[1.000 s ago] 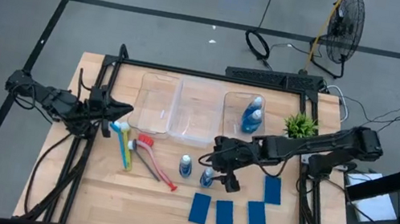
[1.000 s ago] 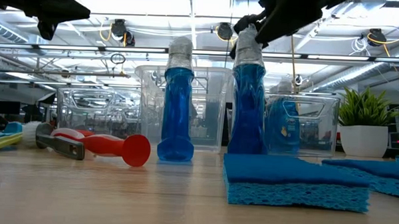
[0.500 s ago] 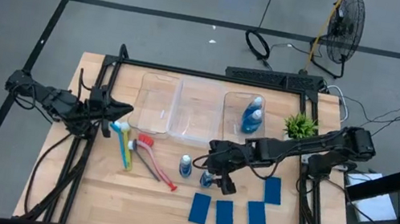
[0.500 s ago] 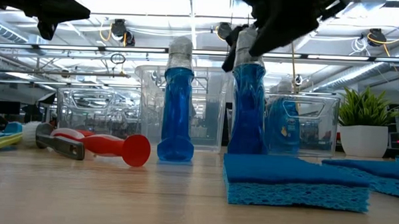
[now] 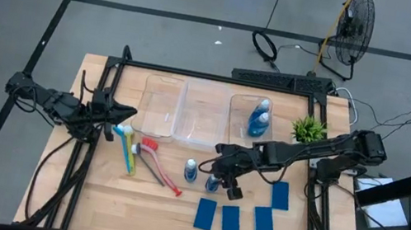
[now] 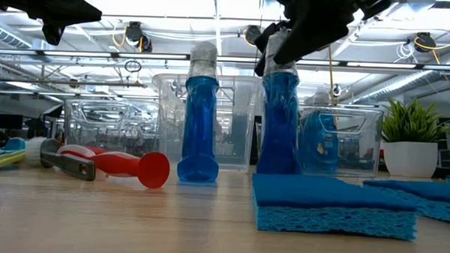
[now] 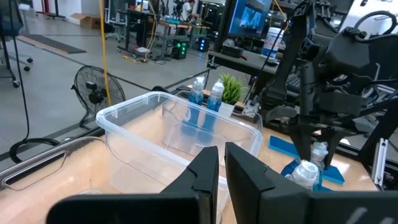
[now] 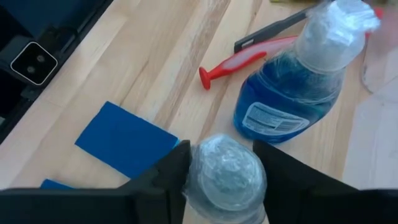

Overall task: Pick & Place Kitchen Sink Supplies
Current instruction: Put the blue dishwashing liquid bottle into the right transparent bin

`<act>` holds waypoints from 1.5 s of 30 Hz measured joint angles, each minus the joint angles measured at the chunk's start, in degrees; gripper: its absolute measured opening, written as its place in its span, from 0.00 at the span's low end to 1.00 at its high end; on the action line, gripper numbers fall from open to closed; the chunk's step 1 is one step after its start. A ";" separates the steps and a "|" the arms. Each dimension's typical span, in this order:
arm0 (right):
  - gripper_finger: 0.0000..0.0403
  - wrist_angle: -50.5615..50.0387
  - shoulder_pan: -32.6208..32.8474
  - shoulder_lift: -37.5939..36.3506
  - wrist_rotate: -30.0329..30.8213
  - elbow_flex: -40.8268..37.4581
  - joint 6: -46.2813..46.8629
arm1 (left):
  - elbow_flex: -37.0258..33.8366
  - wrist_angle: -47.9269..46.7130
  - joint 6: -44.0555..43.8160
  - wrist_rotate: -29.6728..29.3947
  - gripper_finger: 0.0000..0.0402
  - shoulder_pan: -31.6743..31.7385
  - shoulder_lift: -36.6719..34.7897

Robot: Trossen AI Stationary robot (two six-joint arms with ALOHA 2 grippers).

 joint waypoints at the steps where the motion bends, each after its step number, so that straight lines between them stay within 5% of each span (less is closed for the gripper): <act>1: 0.34 0.00 0.00 -0.02 0.00 0.00 0.02 | -0.01 0.02 0.00 0.00 0.08 0.00 0.01; 31: 0.31 4.52 -0.70 -3.89 3.14 -0.04 6.25 | 0.00 -0.03 0.02 0.13 0.08 -0.02 0.00; 45: 0.31 4.47 -2.75 -15.56 3.14 -0.04 13.64 | 0.00 0.01 0.02 0.12 0.08 -0.02 -0.01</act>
